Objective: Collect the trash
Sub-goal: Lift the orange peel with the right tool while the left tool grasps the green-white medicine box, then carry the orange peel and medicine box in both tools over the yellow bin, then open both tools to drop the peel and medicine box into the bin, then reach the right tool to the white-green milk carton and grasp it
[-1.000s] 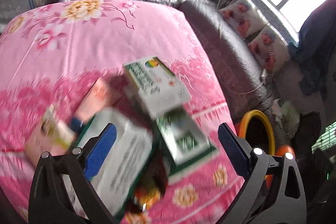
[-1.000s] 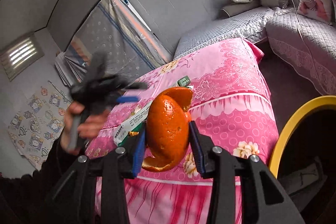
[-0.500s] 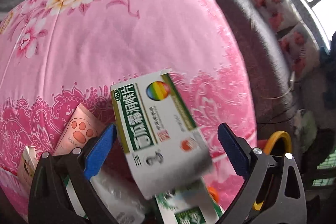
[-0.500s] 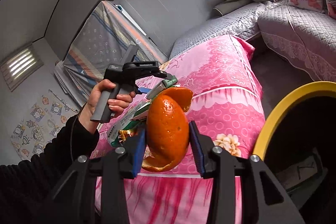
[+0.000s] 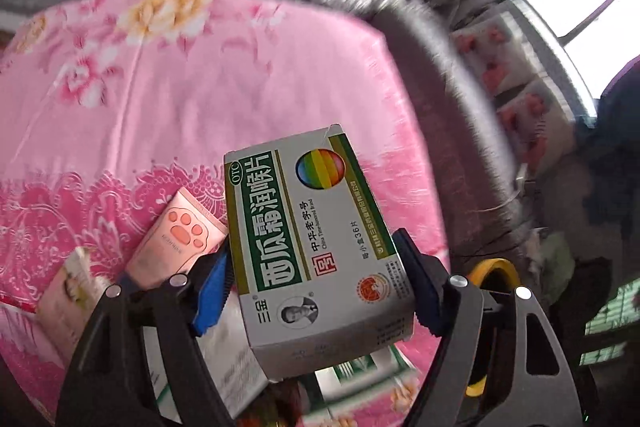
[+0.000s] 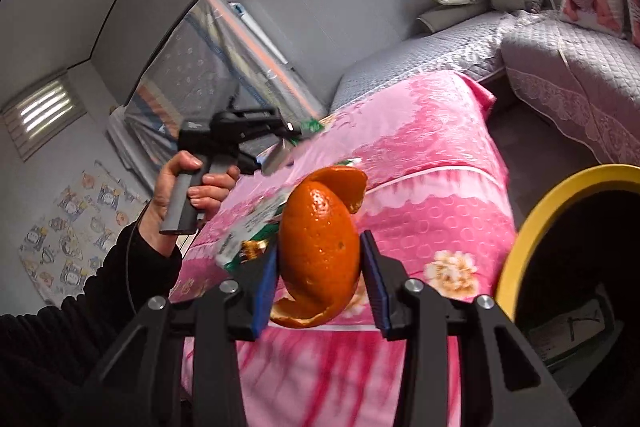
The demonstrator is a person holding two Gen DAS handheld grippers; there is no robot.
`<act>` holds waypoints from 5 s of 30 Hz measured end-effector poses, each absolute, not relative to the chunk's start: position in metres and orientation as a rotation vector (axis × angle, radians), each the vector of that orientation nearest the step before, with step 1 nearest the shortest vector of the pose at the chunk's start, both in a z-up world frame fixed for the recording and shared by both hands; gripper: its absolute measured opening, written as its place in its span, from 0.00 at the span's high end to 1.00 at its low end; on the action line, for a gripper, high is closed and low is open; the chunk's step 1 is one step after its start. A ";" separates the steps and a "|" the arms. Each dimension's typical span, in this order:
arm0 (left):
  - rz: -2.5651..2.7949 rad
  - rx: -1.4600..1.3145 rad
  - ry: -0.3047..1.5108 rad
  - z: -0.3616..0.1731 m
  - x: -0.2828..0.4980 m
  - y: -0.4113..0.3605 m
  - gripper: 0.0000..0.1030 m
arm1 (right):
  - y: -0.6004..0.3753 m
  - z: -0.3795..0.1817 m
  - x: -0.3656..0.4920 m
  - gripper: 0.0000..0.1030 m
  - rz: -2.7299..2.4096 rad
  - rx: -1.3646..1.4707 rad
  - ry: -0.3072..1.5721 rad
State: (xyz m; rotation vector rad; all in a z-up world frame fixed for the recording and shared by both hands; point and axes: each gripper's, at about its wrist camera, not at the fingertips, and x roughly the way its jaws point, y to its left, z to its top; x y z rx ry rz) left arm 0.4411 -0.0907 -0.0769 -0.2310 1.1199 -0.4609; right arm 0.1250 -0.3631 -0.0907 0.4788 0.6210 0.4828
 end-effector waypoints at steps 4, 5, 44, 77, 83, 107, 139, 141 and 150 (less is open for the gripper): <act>-0.523 -0.227 0.970 -0.044 0.390 -0.070 0.31 | -0.340 -0.084 0.119 0.64 0.548 0.447 0.632; -0.531 -0.212 0.918 -0.034 0.370 -0.063 0.31 | -0.335 -0.082 0.117 0.64 0.565 0.443 0.634; -0.772 0.214 0.335 0.040 0.105 -0.208 0.30 | -0.452 -0.066 0.042 0.64 -0.004 0.371 0.391; -0.878 0.089 0.861 -0.112 0.241 -0.370 0.19 | -0.544 -0.166 0.043 0.46 -0.303 0.625 0.603; -0.876 0.001 0.913 -0.118 0.251 -0.359 0.12 | -0.548 -0.154 0.029 0.39 -0.338 0.640 0.546; -0.759 -0.293 0.607 0.047 0.245 -0.070 0.08 | -0.429 -0.108 0.105 0.17 -0.006 0.474 0.631; -0.255 -0.657 0.652 -0.088 0.204 0.282 0.08 | -0.189 -0.085 0.335 0.16 0.329 -0.073 1.268; -0.272 -0.590 0.658 -0.088 0.207 0.268 0.08 | -0.186 -0.093 0.345 0.16 0.295 -0.098 1.314; -0.346 -0.403 0.700 -0.094 0.211 0.222 0.08 | -0.173 -0.133 0.374 0.17 0.247 -0.148 1.433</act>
